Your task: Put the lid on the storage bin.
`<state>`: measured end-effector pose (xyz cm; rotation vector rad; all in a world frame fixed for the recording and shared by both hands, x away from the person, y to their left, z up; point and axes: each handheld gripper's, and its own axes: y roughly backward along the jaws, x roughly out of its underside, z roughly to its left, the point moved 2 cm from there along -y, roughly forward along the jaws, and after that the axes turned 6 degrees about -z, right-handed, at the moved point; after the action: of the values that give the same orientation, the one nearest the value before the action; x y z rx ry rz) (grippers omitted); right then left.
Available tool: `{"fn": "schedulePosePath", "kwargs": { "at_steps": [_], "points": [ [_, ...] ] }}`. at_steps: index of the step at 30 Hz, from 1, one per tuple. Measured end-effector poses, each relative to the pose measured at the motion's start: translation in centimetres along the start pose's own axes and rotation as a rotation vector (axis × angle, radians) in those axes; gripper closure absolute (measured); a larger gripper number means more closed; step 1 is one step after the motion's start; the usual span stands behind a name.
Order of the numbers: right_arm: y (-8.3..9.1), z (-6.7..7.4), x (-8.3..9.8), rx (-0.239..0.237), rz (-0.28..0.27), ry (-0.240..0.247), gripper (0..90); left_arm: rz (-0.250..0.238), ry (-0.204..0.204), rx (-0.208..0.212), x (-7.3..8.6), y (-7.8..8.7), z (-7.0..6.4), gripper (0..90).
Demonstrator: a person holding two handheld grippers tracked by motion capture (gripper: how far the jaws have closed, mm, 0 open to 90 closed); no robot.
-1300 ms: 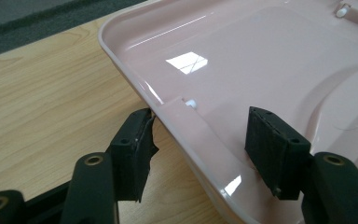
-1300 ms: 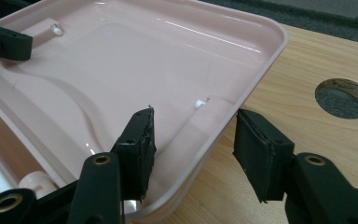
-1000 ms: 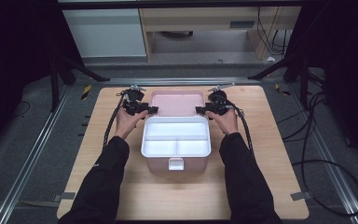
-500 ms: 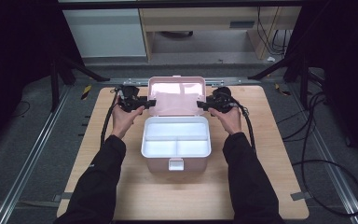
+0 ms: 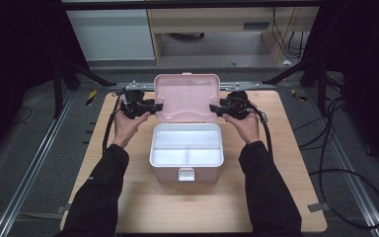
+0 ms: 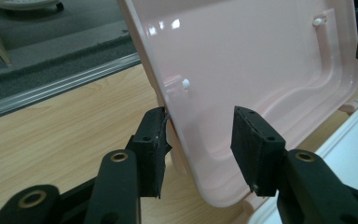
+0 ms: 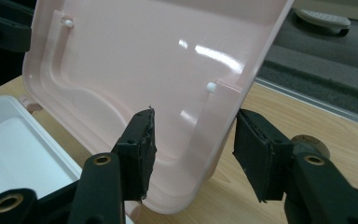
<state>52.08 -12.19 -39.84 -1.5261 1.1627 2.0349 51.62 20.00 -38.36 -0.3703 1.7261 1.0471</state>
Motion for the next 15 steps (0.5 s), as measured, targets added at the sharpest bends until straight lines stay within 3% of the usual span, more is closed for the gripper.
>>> {"fn": "schedulePosePath", "kwargs": {
  "at_steps": [15],
  "points": [
    [2.6, 1.6, -1.2, 0.007, -0.023, 0.057, 49.2, -0.029, -0.044, 0.001, -0.4, 2.5, -1.5, 57.9]
  ]
}}
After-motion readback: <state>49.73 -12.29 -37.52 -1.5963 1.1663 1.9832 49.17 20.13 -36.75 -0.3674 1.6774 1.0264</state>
